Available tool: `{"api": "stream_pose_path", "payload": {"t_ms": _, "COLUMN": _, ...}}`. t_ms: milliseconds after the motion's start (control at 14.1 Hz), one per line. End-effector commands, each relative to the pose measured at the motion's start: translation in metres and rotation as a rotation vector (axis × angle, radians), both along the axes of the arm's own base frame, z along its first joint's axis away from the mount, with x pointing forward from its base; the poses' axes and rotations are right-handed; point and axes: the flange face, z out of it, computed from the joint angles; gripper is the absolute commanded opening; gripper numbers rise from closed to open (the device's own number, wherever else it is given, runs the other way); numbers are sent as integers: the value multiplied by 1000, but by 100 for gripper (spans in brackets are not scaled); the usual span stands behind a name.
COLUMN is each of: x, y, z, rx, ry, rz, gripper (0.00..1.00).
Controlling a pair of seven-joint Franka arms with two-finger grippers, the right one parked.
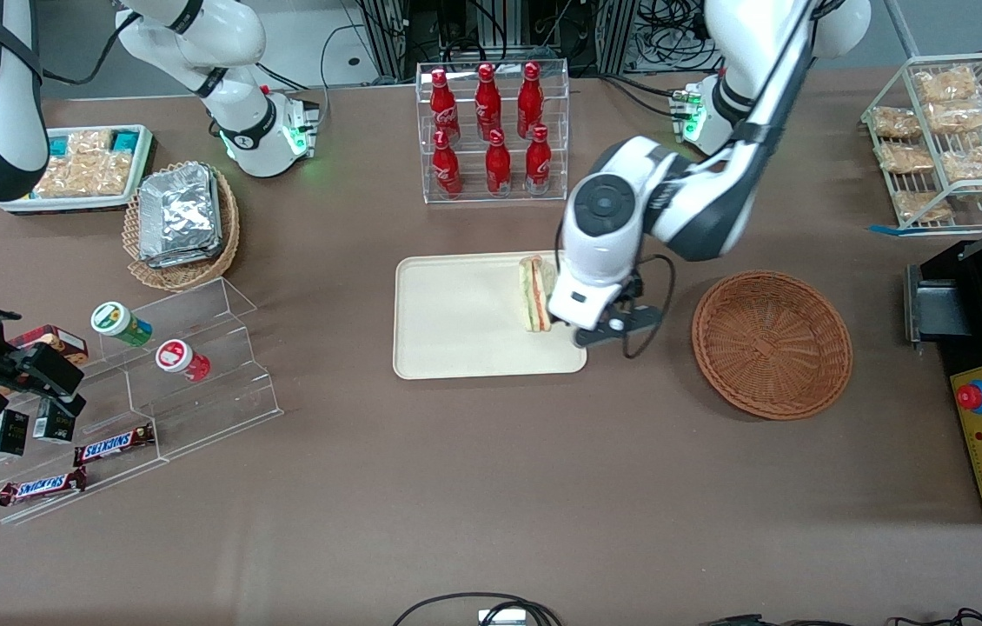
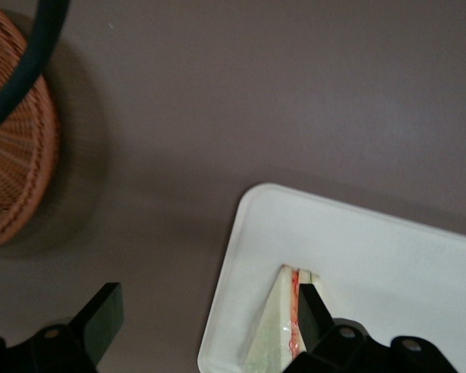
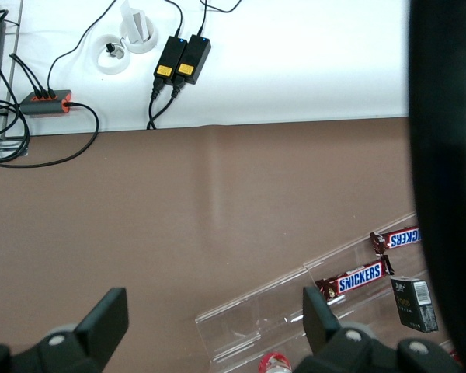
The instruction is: Place sandwich from basket to tray
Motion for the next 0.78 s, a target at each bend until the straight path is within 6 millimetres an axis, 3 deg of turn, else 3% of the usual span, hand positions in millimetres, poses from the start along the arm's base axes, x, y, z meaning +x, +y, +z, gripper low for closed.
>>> {"api": "stream_pose_path", "payload": {"t_ms": 0, "x": 23, "y": 33, "z": 27, "rx": -14, "ry": 2, "rz": 80, "gripper": 99}}
{"api": "stream_pose_path", "payload": {"t_ms": 425, "x": 52, "y": 143, "z": 70, "rx": 9, "ry": 36, "rz": 179, "gripper": 99}}
{"api": "stream_pose_path", "payload": {"t_ms": 709, "x": 48, "y": 236, "z": 113, "rx": -4, "ry": 117, "rz": 104, "gripper": 99}}
